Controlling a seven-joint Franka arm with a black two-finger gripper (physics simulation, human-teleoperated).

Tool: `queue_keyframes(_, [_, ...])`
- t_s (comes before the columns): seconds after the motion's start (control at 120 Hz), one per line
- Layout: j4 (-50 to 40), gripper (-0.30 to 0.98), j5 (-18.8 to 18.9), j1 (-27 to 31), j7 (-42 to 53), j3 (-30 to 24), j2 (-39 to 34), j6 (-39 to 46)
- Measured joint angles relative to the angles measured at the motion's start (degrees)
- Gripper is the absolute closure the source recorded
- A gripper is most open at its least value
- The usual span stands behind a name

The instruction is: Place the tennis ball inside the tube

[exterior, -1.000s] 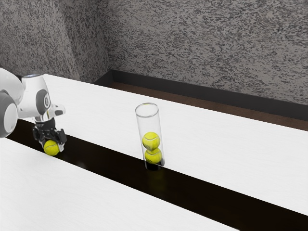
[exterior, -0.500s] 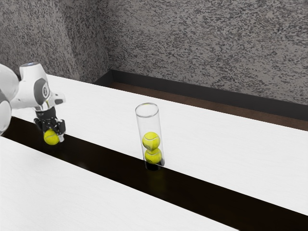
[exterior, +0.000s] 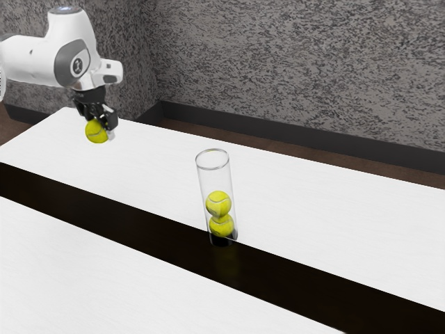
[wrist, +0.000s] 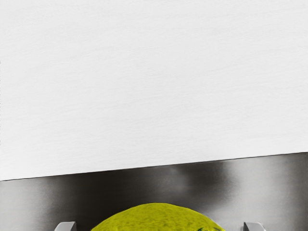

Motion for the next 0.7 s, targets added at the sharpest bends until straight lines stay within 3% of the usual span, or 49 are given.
queue_keyframes(0.292, [4.71, 0.48, 5.18, -2.27, -4.80, -8.81, -0.06, -3.38])
queue_keyframes(0.483, [7.83, 0.59, 6.98, -5.93, -7.40, -10.17, 0.70, -3.83])
queue_keyframes(0.7, [9.50, 0.53, 7.46, -11.80, -9.19, -10.28, 3.29, -4.03])
